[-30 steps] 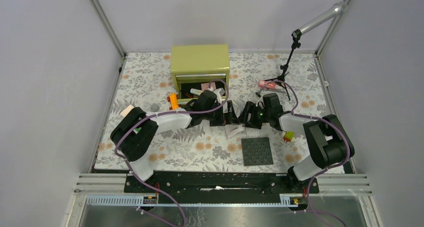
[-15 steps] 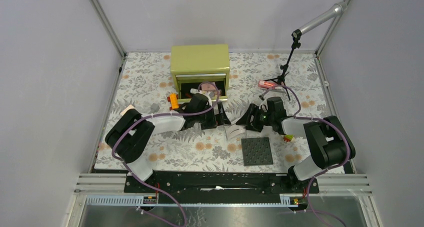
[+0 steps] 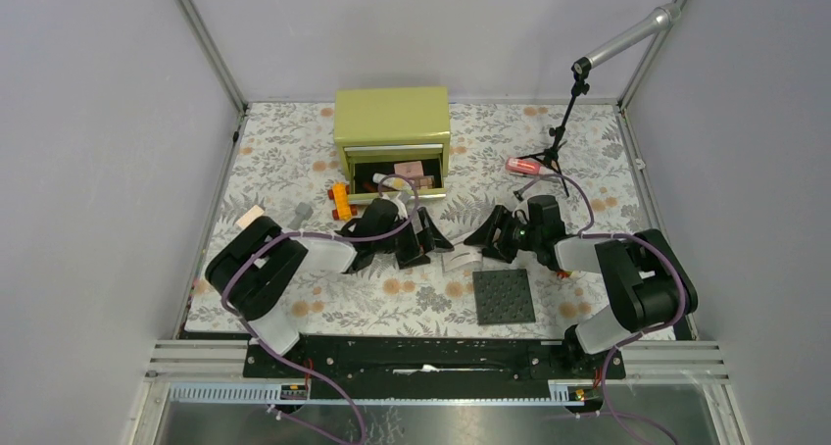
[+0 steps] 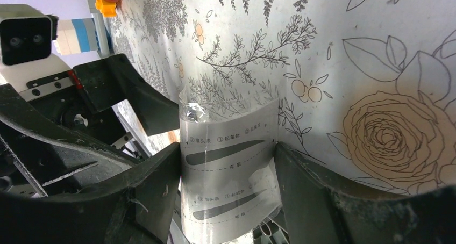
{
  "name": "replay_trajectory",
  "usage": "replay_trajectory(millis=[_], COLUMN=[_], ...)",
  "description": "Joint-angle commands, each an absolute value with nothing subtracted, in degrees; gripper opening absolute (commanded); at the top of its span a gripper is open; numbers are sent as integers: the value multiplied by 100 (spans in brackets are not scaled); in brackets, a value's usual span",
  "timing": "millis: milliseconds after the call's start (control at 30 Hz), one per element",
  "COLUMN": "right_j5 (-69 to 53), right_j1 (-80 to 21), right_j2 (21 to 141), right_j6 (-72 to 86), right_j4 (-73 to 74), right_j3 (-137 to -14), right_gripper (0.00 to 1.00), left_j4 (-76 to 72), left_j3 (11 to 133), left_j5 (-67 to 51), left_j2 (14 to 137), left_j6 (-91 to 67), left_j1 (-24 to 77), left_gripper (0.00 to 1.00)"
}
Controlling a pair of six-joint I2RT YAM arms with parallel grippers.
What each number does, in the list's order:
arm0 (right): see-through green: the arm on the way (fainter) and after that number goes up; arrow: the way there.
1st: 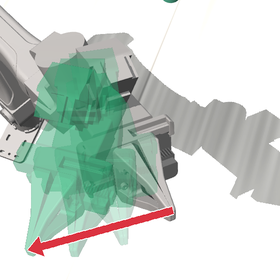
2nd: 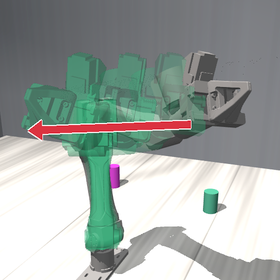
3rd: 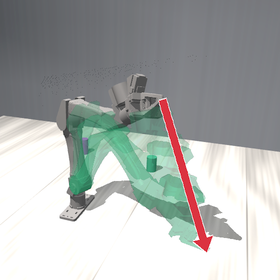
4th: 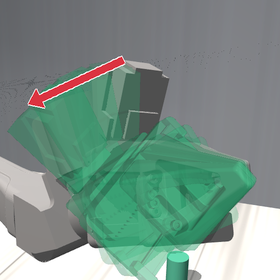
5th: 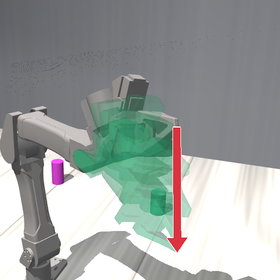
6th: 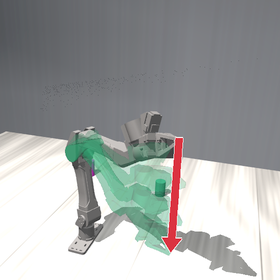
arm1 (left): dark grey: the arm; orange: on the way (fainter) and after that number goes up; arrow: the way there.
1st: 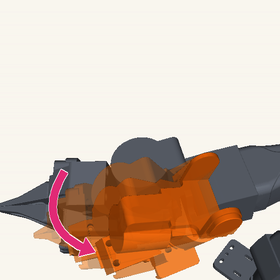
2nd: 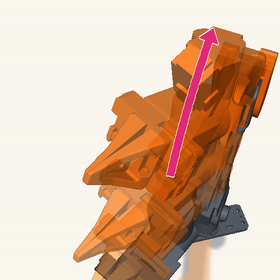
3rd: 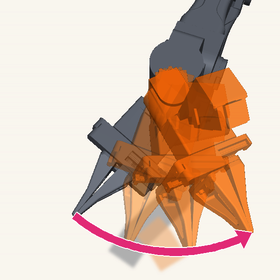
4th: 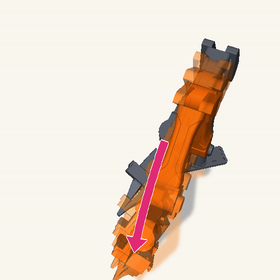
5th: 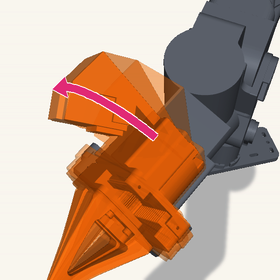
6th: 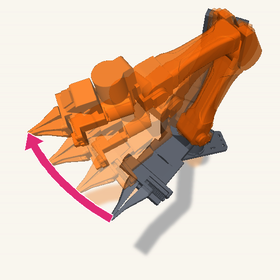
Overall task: Organize the makeup
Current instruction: Pick up the makeup from the center of the board.
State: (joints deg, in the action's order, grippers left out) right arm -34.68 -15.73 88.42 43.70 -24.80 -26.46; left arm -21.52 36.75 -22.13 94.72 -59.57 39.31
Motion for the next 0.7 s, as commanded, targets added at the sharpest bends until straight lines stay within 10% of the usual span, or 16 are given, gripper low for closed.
replay_trajectory(millis=[0,667], right_j5=[-3508,-3269], right_j1=[-1569,-1564], right_j2=[9076,8909], right_j6=[4534,4297], right_j4=[-2447,-2017], right_j3=[-2440,-2547], right_gripper=[70,98], left_j4=[-3360,-3914], left_j3=[3560,3636], left_j5=[-2685,-2809], left_j2=[9713,10116], left_j6=[-6493,-6759], left_j1=[3960,4071], left_gripper=[99,95])
